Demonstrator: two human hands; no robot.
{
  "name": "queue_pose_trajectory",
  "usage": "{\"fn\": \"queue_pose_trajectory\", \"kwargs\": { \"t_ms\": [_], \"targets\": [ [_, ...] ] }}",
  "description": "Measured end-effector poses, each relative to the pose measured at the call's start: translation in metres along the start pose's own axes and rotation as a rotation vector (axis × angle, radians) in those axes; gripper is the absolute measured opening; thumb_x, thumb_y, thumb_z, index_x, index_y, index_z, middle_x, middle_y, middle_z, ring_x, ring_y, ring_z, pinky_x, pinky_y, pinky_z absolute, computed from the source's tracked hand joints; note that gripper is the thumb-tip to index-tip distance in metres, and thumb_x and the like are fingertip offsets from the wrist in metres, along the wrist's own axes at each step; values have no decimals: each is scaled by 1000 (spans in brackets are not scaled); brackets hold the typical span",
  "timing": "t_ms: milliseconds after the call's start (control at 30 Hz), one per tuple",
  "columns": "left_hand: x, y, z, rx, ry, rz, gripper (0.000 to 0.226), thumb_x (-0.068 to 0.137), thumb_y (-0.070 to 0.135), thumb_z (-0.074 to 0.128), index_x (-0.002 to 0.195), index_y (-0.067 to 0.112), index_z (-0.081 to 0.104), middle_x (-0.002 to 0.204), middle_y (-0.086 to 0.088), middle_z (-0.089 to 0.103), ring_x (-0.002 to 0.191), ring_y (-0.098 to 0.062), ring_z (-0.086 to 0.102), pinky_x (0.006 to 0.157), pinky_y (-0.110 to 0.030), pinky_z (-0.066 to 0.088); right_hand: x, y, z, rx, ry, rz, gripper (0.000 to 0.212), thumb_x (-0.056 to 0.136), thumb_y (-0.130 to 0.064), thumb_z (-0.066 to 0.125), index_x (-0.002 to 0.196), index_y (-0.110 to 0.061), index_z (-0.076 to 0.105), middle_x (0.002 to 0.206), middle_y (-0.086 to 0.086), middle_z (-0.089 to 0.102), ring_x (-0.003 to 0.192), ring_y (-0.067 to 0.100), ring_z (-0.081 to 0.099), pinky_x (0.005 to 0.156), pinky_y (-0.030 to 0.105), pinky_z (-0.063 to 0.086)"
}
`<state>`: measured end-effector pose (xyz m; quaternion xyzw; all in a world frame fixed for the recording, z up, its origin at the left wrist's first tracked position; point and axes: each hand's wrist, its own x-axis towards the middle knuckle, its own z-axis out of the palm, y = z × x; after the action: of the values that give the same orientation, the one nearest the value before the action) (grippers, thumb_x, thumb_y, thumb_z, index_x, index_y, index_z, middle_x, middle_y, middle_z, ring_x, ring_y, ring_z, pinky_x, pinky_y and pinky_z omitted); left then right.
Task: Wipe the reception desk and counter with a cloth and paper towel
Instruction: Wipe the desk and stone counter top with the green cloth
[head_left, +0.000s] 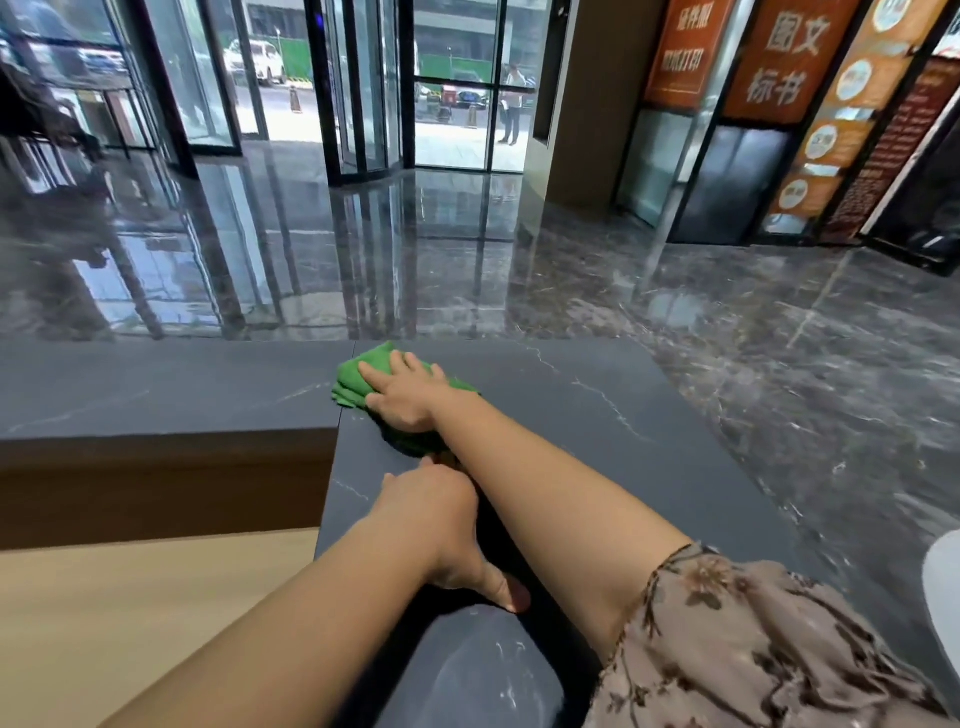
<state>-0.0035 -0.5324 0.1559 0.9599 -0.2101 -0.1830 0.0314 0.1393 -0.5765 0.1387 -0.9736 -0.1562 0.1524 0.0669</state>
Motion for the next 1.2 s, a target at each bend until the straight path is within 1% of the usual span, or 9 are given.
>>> {"fn": "queue_pose_trajectory", "kwargs": {
  "t_ms": [133,267,400,567,633,767,900,1033,1200],
  "targets": [
    [-4,2,-1,50,-20,-29,139,45,83,70,150,7,19,158,-10,18,146,-28,17,114,-50,28,-8,30,3,-33,67,-13,55,105,-35,23,155,-28,4,162,13,-4,150,28,-4,119,46,4],
    [-5,3,1,45,-59,-61,141,47,82,69,151,6,12,162,-9,2,149,-25,3,117,-50,22,-32,99,0,18,155,208,56,102,-32,25,155,-26,7,162,13,0,150,26,0,120,44,7],
    [-4,6,-3,49,-87,-72,138,46,82,69,149,4,20,160,-11,13,148,-27,11,115,-47,27,-66,164,-3,36,187,457,57,102,-34,23,156,-24,4,162,14,-1,149,28,1,119,45,8],
    [-5,10,-6,56,-80,-81,114,44,81,72,127,6,46,142,-11,38,134,-28,35,104,-45,42,-82,149,11,42,223,564,57,101,-29,26,154,-23,7,161,16,1,149,31,1,119,47,6],
    [-5,11,-7,52,-75,-85,114,44,80,72,126,5,47,142,-13,38,133,-28,36,103,-46,42,-87,124,20,33,207,512,57,102,-30,26,155,-25,6,161,16,-2,149,31,-2,119,48,4],
    [-5,9,-4,45,-20,-83,115,44,82,72,127,6,46,138,-12,42,128,-28,40,103,-46,42,-97,68,34,8,169,223,57,102,-34,27,155,-30,4,162,11,-6,150,25,-5,120,44,0],
    [-8,4,1,22,-1,-51,121,47,82,69,136,7,36,144,-9,35,136,-25,31,108,-45,36,-100,72,32,2,154,103,56,103,-38,27,155,-32,6,163,6,-2,150,22,-2,121,40,3],
    [-16,-10,-6,-45,16,-39,122,50,79,72,142,11,32,153,-8,26,143,-24,24,113,-44,31,-109,116,27,-1,248,350,56,103,-38,26,155,-27,9,162,11,5,149,27,5,120,42,9],
    [-25,-43,-16,6,24,-133,117,47,79,73,135,10,40,141,-8,40,132,-27,39,107,-37,35,-102,106,27,66,257,595,60,100,-27,28,155,-23,5,161,16,-3,149,31,-3,119,46,1]
  ]
}}
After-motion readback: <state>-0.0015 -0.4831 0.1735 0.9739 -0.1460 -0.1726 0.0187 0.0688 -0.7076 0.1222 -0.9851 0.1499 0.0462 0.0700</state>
